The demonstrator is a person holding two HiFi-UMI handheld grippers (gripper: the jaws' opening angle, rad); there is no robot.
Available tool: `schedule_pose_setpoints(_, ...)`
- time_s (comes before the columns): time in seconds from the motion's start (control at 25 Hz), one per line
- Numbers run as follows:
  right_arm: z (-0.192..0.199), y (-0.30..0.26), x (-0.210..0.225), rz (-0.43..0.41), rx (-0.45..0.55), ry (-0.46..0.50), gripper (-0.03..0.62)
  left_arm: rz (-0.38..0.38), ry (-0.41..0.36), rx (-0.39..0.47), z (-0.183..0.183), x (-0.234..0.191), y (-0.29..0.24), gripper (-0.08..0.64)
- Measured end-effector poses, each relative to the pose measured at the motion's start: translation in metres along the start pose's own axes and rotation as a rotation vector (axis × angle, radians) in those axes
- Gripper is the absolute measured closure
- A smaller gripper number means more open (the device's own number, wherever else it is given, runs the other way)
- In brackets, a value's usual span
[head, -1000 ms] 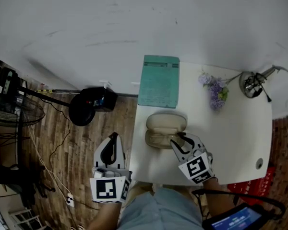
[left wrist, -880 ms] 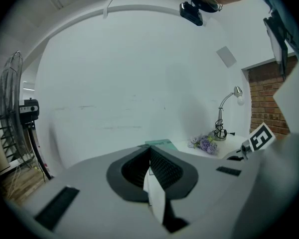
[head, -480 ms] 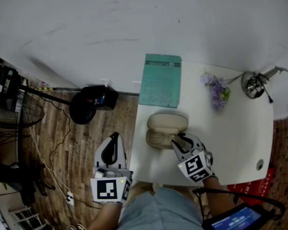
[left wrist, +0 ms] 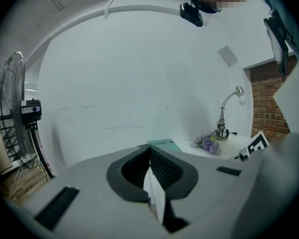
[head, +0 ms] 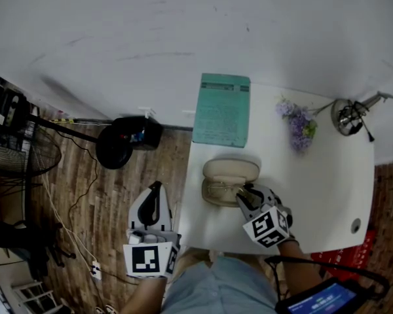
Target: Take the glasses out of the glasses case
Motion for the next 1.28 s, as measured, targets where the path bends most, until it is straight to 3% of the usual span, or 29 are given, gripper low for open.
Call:
schedule_pose_setpoints(0.72, 0.008, -0.014, -0.002, -0.046, -0.073, -0.040, 0.500, -0.002, 0.001, 0.008, -0.001, -0.005, 0.011, 0.554)
schedule_pose_setpoints(1.28, 0.007, -0.016, -0.003, -0.079, -0.104, 0.024, 0.545, 0.008, -0.007, 0.029, -0.007, -0.008, 0.016, 0.554)
Point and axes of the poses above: the fingertips, and each gripper's own axes: y backward along the fingers, x to its right, z out of its underside, the point moved 8 cm from there along y, backward along the fingers, and after that the axes turned 12 degrees about y, right-handed, at the moved point
